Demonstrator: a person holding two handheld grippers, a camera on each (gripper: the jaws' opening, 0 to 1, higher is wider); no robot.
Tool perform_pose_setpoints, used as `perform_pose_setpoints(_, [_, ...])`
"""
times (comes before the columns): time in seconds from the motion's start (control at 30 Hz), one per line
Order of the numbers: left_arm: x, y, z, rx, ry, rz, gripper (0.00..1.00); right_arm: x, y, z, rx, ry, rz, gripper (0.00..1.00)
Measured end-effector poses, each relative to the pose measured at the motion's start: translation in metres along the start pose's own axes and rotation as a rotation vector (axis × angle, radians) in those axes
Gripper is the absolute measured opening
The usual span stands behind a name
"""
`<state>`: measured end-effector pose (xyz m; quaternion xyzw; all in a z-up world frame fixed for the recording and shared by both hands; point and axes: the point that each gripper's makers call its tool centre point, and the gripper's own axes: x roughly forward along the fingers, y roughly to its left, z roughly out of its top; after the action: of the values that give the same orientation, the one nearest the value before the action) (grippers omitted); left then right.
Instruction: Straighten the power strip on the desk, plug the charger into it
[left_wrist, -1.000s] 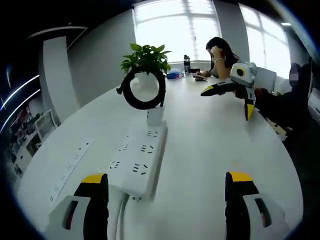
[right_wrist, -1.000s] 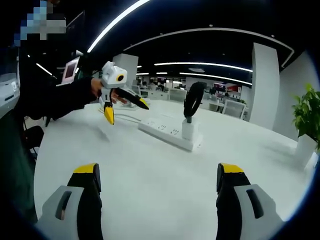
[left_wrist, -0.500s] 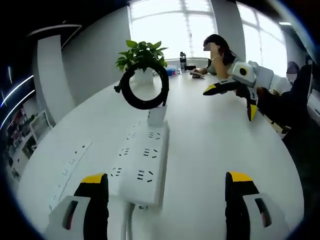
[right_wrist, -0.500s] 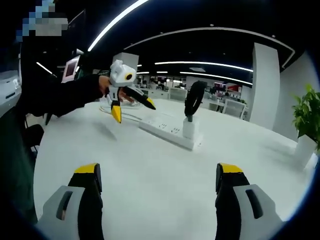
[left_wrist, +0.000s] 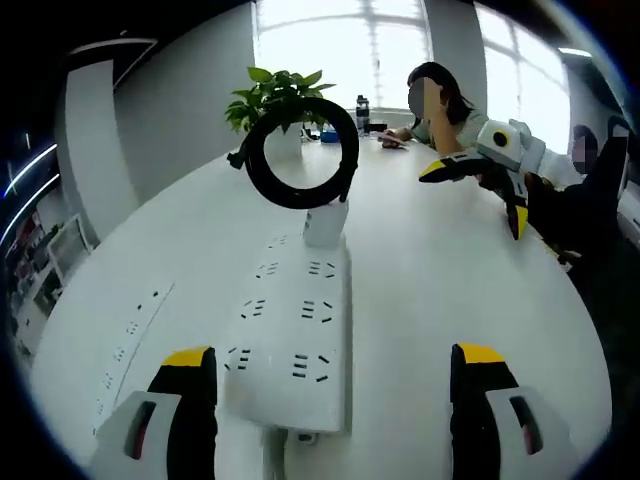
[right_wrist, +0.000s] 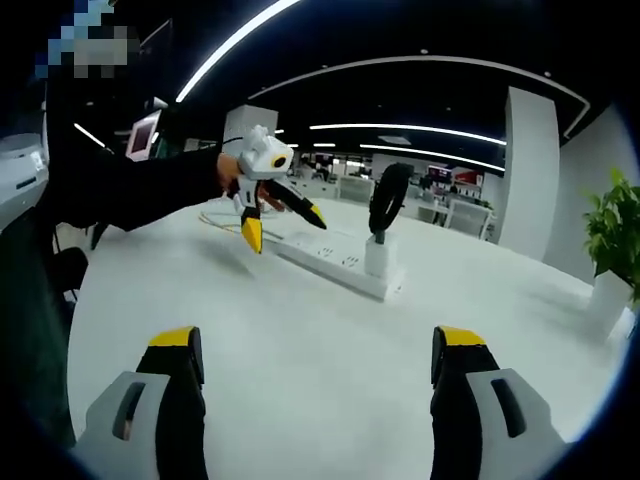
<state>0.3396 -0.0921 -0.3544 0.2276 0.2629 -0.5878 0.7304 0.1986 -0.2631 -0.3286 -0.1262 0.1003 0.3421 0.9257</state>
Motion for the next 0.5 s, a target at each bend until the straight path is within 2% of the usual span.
perform_pose_setpoints(0.5, [0.012,0.008,-0.004,0.039,0.064,-0.028,0.99,0.0,0.002,-0.001,-0.004,0.008,0.021,0.92])
